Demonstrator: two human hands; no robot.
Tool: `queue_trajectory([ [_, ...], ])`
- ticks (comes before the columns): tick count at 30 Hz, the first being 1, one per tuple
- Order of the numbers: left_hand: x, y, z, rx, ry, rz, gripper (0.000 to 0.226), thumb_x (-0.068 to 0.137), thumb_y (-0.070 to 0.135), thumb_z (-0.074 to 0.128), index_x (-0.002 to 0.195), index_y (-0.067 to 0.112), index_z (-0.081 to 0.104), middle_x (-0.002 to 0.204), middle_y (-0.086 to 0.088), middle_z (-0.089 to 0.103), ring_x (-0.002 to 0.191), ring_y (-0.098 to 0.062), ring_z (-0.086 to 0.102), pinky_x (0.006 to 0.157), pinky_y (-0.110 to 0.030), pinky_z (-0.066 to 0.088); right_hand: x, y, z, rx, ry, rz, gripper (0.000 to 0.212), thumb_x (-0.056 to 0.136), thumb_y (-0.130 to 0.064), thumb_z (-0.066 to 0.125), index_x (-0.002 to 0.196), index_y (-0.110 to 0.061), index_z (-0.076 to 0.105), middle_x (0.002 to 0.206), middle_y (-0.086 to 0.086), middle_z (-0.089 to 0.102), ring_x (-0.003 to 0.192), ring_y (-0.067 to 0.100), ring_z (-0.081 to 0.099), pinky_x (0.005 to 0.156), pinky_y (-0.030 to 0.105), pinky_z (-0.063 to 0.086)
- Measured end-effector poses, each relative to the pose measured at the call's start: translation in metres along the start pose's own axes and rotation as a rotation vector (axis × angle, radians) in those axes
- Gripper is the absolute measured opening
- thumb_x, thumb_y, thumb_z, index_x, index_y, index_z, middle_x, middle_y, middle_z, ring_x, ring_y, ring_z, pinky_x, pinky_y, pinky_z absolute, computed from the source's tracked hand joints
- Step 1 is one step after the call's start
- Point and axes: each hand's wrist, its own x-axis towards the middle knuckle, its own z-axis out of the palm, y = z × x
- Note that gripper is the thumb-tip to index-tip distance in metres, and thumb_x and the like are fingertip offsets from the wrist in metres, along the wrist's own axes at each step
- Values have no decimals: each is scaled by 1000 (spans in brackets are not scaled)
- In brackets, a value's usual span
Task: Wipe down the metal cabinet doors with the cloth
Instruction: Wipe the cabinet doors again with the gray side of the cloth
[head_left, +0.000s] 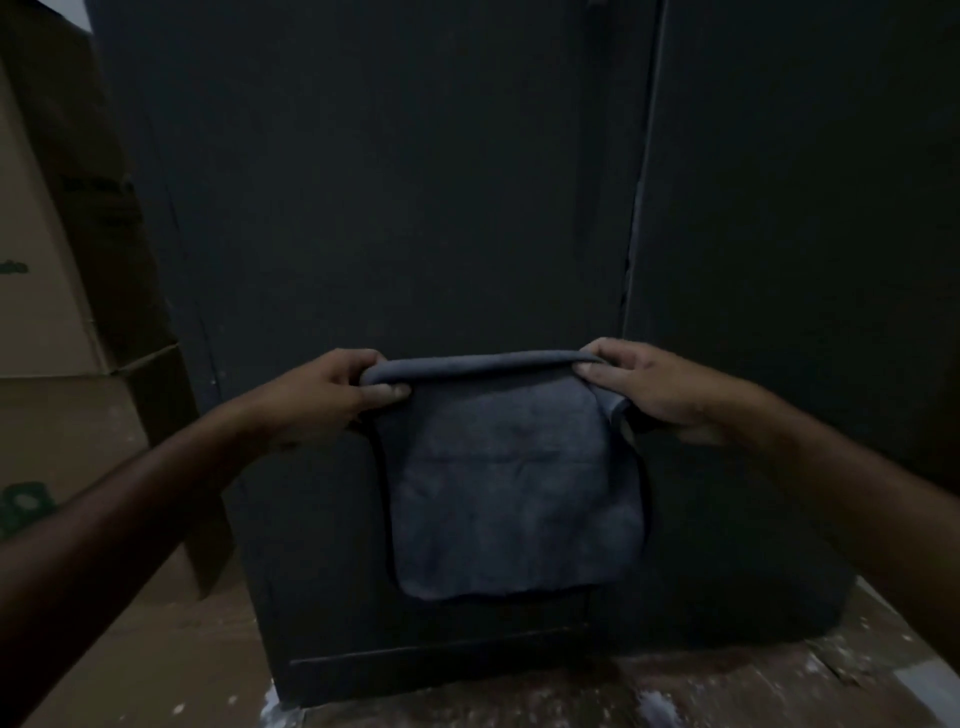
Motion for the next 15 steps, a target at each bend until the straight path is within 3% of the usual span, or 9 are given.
queue_trajectory([
  [2,-1,-2,8,-116,87,-29,50,74,56,75,98,15,62,78,11,71,80,-13,69,69,-34,56,-1,0,5,129,20,38,33,104,-32,56,120,-6,67,112,17,74,97,34,68,86,46,55],
  [4,-3,1,14,-204,175,-47,69,64,71,81,103,17,65,86,6,76,86,-18,73,70,-37,58,-4,-6,7,224,-1,120,38,100,-37,62,118,-5,71,113,17,75,103,32,71,96,46,55],
  [5,-5,5,16,-257,203,-42,66,69,68,80,106,15,68,93,2,79,93,-22,75,73,-39,59,-6,-9,5,233,-29,144,38,95,-37,67,117,-5,72,113,16,75,103,30,72,94,43,57],
  [7,-7,16,17,-333,248,-45,37,93,45,70,109,11,72,108,-12,78,102,-27,74,85,-42,57,-8,-13,-2,217,-56,140,42,85,-21,78,125,-14,65,121,13,71,103,27,71,84,40,60],
  [9,-10,23,13,-393,327,-85,26,99,35,67,118,17,68,119,-14,74,102,-21,72,85,-38,57,-10,-13,-10,210,-60,115,72,81,4,75,139,-30,49,129,14,64,107,27,67,73,34,60],
  [12,-12,31,4,-498,263,-99,55,84,33,80,135,30,58,111,-2,74,87,-11,74,64,-26,57,-10,-14,-17,200,-43,55,94,76,20,67,145,-38,41,135,30,58,119,41,64,93,46,56],
  [14,-16,37,0,-501,151,-26,67,73,16,81,135,28,59,96,-3,75,77,-11,74,57,-22,57,-7,-16,-18,176,45,51,80,80,18,68,144,-24,46,130,27,63,111,34,68,80,34,61],
  [15,-18,40,-2,-479,109,12,71,70,5,80,135,26,59,99,-7,75,82,-13,75,62,-22,59,-6,-17,-18,118,123,46,67,84,14,68,140,-18,50,124,23,67,104,30,69,73,29,59],
])
